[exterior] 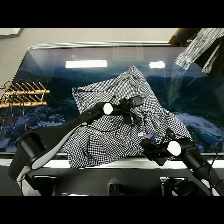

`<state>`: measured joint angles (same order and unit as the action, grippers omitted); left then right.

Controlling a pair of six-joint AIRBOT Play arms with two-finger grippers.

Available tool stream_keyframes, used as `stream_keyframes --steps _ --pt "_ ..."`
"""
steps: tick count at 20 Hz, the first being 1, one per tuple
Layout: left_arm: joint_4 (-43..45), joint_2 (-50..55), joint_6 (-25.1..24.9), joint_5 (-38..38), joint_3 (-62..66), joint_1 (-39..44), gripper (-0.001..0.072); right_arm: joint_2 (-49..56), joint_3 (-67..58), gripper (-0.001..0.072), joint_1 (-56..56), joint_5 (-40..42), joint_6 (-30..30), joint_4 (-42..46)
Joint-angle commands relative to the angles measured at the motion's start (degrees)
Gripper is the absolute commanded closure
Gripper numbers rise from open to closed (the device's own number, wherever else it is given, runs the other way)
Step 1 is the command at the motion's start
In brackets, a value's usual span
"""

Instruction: Fold the clothes and pants, and hang the long-sleeved shirts on hangers.

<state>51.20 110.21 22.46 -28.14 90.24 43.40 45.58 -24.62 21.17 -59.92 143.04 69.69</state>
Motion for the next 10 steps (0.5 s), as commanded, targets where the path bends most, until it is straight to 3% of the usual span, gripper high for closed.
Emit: stream_keyframes --steps 1,3,4,5,6,10 --pt "0.85 1.95 0.09 5.46 2.32 0.9 0.0112 0.02 -0.07 0.0685 0.04 0.5 -0.15 -0.02" --pt "0.85 1.97 2.64 6.29 2.32 0.9 0.0114 0.02 -0.07 0.0685 0.04 0.48 -0.15 0.0" --pt "0.85 1.97 4.31 6.1 2.32 0.96 0.017 0.02 -0.07 0.0685 0.04 0.48 -0.15 0.0" --pt "0.85 1.95 6.4 6.1 2.32 1.05 0.0401 0.02 -0.07 0.0685 0.04 0.48 -0.15 0.0" --pt "0.7 1.86 8.98 6.12 2.32 1.14 0.0679 0.02 -0.07 0.0685 0.04 0.5 -0.13 0.0" --pt "0.22 -0.31 9.81 6.08 2.34 1.01 0.0689 0.0 -0.28 0.0685 0.02 -0.7 -0.13 -0.31"
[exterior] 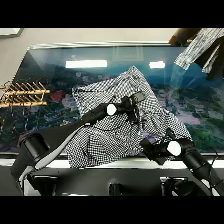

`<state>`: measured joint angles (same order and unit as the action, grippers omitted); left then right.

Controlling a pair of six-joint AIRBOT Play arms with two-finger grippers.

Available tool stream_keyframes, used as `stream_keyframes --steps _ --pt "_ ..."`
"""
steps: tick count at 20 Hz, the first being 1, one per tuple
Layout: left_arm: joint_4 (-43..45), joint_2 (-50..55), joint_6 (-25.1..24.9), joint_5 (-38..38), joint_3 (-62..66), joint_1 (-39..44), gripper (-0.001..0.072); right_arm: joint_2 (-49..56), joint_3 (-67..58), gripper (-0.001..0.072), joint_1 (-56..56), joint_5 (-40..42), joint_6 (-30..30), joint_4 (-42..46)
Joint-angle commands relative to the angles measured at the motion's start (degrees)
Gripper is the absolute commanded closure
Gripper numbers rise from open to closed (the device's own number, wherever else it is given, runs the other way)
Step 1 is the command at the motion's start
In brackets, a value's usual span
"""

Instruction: Fold the clothes and pants, and hang the long-sleeved shirts on hangers.

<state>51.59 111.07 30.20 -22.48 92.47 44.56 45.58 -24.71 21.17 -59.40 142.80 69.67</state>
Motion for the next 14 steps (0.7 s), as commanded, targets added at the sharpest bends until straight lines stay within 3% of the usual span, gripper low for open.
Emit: stream_keyframes --steps 1,5,6,9,12,14 --pt "-0.15 -2.34 3.37 0.42 0.09 -0.61 0.069 0.0 -0.96 0.0685 0.02 -1.4 0.11 -0.02" --pt "-0.11 -8.96 11.32 1.07 0.11 -4.55 0.0691 0.09 -12.02 0.0685 -4.96 -1.86 0.02 5.64" --pt "-0.13 -10.73 14.78 0.94 0.28 -6.03 0.0691 0.2 -16.04 0.0686 -9.05 -0.9 -2.62 5.75" --pt "-0.13 -14.6 25.83 0.52 2.84 -10.54 0.0691 4.55 -29.99 0.0686 -18.91 -0.31 -17.14 -1.07" --pt "-0.11 -17.0 26.86 0.5 8.5 -14.71 0.0691 13.97 -47.82 0.0686 -19.78 -0.26 -30.49 -8.98" --pt "-0.09 -18.51 26.86 0.48 13.09 -17.73 0.0691 20.61 -60.98 0.0686 -19.78 -1.09 -35.45 -13.05"
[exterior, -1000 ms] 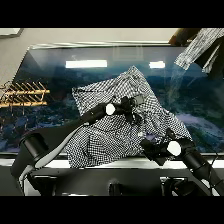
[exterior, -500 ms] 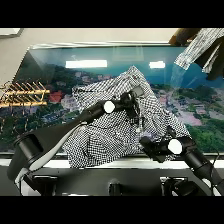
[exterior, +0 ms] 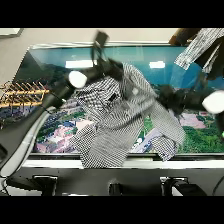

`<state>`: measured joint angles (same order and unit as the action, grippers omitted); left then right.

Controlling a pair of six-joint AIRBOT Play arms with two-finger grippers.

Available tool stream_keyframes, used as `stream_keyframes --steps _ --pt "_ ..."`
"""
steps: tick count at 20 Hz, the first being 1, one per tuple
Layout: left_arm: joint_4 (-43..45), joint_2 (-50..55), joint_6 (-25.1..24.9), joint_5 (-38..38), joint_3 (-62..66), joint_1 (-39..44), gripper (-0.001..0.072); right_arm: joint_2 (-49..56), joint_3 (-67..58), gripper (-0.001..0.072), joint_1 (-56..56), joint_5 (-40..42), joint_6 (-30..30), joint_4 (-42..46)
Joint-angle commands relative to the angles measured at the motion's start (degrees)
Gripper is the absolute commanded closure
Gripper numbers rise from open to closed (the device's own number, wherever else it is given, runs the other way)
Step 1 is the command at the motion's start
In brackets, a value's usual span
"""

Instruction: Fold the clothes and pants, and hang the long-sleeved shirts on hangers.

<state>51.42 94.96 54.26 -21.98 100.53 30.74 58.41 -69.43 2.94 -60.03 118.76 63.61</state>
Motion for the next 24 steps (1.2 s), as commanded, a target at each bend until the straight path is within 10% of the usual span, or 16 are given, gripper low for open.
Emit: stream_keyframes --steps 1,10,13,18,24 --pt "0.09 -3.43 2.82 -0.02 7.02 -5.64 0.0691 11.13 -23.71 0.0686 -1.57 -1.36 -12.5 -8.09" --pt "0.07 -19.32 4.33 -12.13 10.91 -18.23 0.069 17.9 -53.27 0.0686 7.13 -1.25 -14.03 -11.39" --pt "0.63 -22.25 12.28 -26.18 10.91 -19.5 0.069 17.66 -53.16 0.0686 13.97 -6.49 -12.98 0.83" --pt "18.84 -22.62 44.44 -54.75 8.85 -19.87 0.0691 17.51 -48.57 0.0686 22.95 -21.53 -6.67 29.05" --pt "19.98 -24.79 53.46 -58.27 -15.47 -16.15 0.0691 12.31 -18.67 0.0687 30.01 -20.61 2.97 35.87"
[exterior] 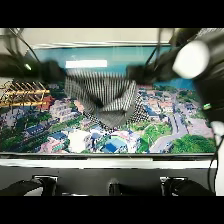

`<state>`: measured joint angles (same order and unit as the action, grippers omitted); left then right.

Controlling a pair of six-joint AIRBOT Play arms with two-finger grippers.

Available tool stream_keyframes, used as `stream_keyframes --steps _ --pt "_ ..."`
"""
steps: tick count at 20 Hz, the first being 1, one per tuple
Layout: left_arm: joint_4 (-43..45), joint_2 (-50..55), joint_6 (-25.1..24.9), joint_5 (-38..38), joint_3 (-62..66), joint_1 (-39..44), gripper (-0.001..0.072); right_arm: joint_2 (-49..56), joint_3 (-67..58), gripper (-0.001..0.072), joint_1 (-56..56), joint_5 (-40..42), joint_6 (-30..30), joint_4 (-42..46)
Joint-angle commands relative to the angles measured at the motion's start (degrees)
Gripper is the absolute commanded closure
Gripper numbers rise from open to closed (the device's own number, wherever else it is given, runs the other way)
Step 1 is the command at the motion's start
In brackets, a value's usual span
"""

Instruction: Fold the clothes and pants, and hang the long-sleeved shirts on hangers.

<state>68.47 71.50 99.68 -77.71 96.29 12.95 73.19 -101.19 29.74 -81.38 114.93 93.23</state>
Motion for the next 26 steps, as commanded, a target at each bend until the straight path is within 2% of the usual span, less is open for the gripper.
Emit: stream_keyframes --steps 1,3,5,7,10,11,12,13,17,19,22,24,26 --pt "2.93 -2.16 10.08 0.42 -16.94 2.45 0.0691 -3.89 19.19 0.0687 3.98 4.31 11.58 6.29" --pt "1.92 -3.06 12.94 5.95 -26.38 3.56 0.069 -5.35 28.7 0.0687 5.57 11.43 20.63 6.21" --pt "-2.91 -2.84 12.85 12.52 -33.16 4.22 0.069 -5.14 34.51 0.0687 8.24 17.75 27.56 6.27" --pt "-3.8 -2.75 12.85 17.99 -37.05 5.01 0.069 -4.17 37.88 0.0686 10.71 23.87 31.21 6.54" --pt "-3.45 -2.75 12.57 20.61 -38.56 4.59 0.0684 -1.92 38.47 0.0686 11.28 24.44 34.93 6.73" --pt "-3.54 -2.78 11.58 20.61 -38.34 3.69 0.0602 -1.84 38.47 0.0686 11.26 25.09 35.95 7.76" --pt "-3.54 -2.95 10.78 20.33 -37.9 2.27 0.0346 -1.92 38.36 0.0686 11.1 25.73 36.22 8.11" --pt "-3.54 -3.32 9.55 19.61 -37.22 0.04 0.0147 -2.01 38.1 0.0686 11.1 25.88 36.15 8.22" --pt "-2.82 -7.54 -0.79 14.84 -35.3 -16.41 0.0089 -2.56 37.42 0.0686 11.1 25.79 35.3 7.5" --pt "-1.99 -9.31 -6.99 12.9 -35.3 -27.32 0.0022 -2.6 37.13 0.0686 11.13 25.75 34.1 6.78" --pt "-2.01 -9.42 -19.39 12.13 -35.3 -40.17 0.0026 -2.6 37.03 0.0686 11.13 25.66 32.72 5.79" --pt "-0.44 -8.87 -28.92 12.59 -35.34 -44.68 0.0032 -2.6 37.03 0.0686 11.1 25.66 32.76 5.75" --pt "3.28 -7.56 -30.71 13.25 -35.34 -46.45 0.0032 -2.6 37.03 0.0686 11.1 25.62 32.76 5.75"
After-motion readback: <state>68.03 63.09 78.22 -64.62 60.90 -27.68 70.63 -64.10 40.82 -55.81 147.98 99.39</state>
